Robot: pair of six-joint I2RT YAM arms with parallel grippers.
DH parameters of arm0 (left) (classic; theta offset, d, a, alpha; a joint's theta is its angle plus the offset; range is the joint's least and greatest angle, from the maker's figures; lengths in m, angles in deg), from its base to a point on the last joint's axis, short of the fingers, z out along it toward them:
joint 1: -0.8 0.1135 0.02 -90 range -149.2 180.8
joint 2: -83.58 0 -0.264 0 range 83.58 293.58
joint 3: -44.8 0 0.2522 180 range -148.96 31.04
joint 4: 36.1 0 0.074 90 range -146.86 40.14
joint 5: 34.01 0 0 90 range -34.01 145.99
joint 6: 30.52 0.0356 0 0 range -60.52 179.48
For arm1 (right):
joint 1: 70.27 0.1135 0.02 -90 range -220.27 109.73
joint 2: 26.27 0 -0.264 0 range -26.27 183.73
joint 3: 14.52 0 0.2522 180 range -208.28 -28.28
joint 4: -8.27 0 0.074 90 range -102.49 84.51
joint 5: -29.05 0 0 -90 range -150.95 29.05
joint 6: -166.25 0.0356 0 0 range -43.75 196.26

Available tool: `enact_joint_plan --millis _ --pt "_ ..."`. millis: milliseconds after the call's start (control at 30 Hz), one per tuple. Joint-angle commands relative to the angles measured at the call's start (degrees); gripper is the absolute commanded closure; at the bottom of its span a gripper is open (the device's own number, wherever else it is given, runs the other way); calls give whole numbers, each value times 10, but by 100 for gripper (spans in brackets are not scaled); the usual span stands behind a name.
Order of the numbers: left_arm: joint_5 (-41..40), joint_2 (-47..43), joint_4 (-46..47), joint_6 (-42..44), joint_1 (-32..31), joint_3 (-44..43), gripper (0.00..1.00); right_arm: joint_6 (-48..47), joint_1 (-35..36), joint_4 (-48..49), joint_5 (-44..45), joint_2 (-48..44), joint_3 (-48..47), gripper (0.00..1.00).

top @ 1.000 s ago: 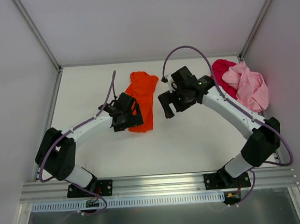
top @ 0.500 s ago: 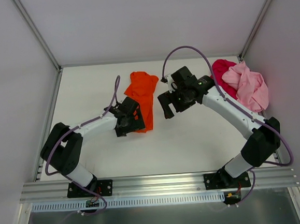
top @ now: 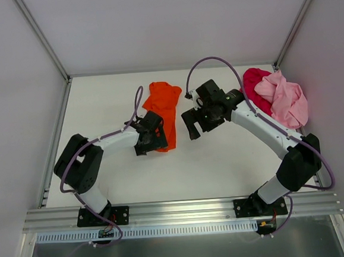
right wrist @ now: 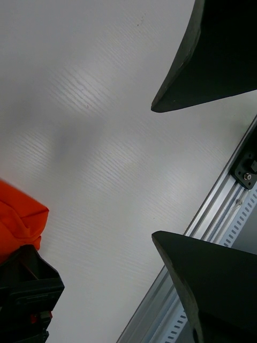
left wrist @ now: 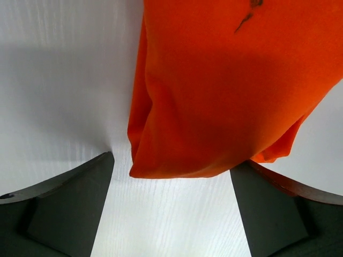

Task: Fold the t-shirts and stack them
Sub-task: Grab one side of the 2/3 rectangular tshirt with left arm

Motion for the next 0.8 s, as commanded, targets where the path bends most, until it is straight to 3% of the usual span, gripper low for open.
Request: enact_joint_plan --millis 0,100,200,233,333,367,467,767 --pt "-41 19 13 7 -4 -31 11 0 -2 7 -13 -15 -3 0" --pt "-36 29 19 10 -4 -39 21 0 -1 6 -13 -13 -6 0" --pt "-30 31 31 13 -4 -41 40 0 -1 5 -13 -10 -7 0" --pt "-30 31 29 13 -4 -42 52 0 -1 5 -13 -9 -7 0" --pt "-32 30 21 13 -5 -49 71 -2 -2 4 -9 -6 -5 0" --pt "-30 27 19 12 -5 -50 82 -2 -2 5 -8 -6 -4 0" --pt "-29 8 10 7 -4 -53 100 -2 -1 6 -9 2 -4 0" --pt "-73 -87 -50 11 -4 -77 100 -6 -2 8 -14 23 -32 0"
